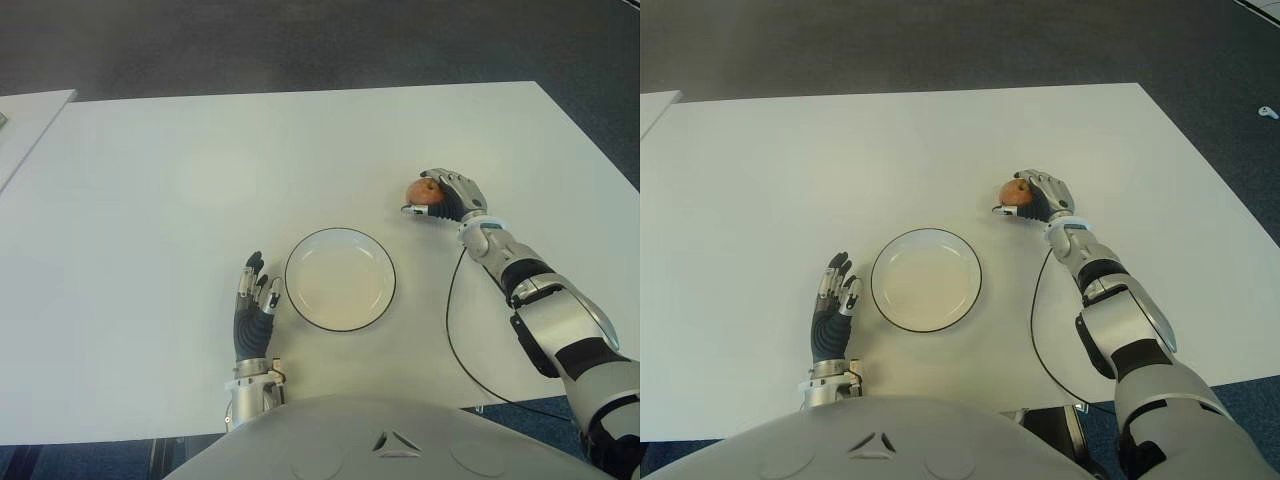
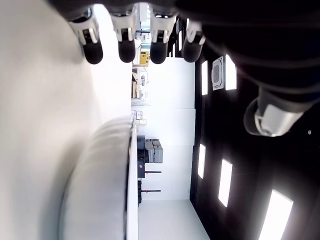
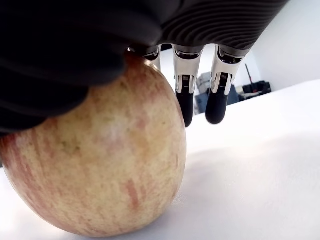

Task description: Put the apples into the plate.

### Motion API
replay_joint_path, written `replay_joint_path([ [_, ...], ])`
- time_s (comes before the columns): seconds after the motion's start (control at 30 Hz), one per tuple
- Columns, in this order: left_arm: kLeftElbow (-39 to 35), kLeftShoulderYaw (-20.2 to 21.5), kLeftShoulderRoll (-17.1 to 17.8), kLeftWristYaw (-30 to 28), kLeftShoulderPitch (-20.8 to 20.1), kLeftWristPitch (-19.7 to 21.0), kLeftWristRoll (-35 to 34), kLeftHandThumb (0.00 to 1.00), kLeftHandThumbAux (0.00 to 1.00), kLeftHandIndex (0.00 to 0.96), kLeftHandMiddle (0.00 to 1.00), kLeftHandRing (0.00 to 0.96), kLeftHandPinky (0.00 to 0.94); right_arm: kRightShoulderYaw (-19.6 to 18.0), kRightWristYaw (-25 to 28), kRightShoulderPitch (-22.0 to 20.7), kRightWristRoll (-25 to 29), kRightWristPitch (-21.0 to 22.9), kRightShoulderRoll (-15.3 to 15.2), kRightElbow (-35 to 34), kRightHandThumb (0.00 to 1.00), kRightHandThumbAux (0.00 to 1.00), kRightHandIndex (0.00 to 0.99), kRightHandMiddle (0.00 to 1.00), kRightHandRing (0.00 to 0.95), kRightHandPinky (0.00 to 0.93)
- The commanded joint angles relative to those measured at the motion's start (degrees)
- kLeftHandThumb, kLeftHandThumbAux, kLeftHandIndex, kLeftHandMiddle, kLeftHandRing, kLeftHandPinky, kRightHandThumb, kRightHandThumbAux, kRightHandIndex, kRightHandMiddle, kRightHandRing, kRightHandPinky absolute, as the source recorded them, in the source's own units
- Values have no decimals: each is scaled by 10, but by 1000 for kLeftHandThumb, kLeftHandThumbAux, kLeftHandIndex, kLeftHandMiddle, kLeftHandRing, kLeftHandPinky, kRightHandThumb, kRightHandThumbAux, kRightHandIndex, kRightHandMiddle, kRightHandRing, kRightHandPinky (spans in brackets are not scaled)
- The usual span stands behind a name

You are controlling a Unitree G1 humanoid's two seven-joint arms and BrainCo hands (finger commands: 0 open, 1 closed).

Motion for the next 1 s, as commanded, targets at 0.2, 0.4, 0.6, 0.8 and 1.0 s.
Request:
replay_joint_path([
  [0.2, 21, 2, -4, -1, 18, 11, 7, 34, 433, 0, 0, 0, 0, 32, 16, 24, -28, 7, 6, 22, 653, 611, 445, 486, 491, 490],
  [0.4, 19, 1, -4, -4, 19, 8, 4, 29, 434, 0, 0, 0, 0, 39, 12, 21, -30, 12, 6, 24, 695, 689, 439, 569, 561, 563],
  [0.6, 14, 0, -5, -5, 23, 14, 2, 31, 431, 0, 0, 0, 0, 42, 4, 22, -27, 15, 7, 23, 704, 698, 441, 633, 610, 608],
  [0.8, 10, -2, -4, -5, 25, 18, 3, 33, 427, 0, 0, 0, 0, 44, -7, 22, -28, 25, 9, 22, 711, 707, 442, 698, 677, 608],
  [1.0, 12, -1, -4, -4, 24, 14, 3, 31, 423, 0, 0, 0, 0, 48, -8, 22, -29, 30, 10, 21, 709, 715, 441, 751, 740, 681],
])
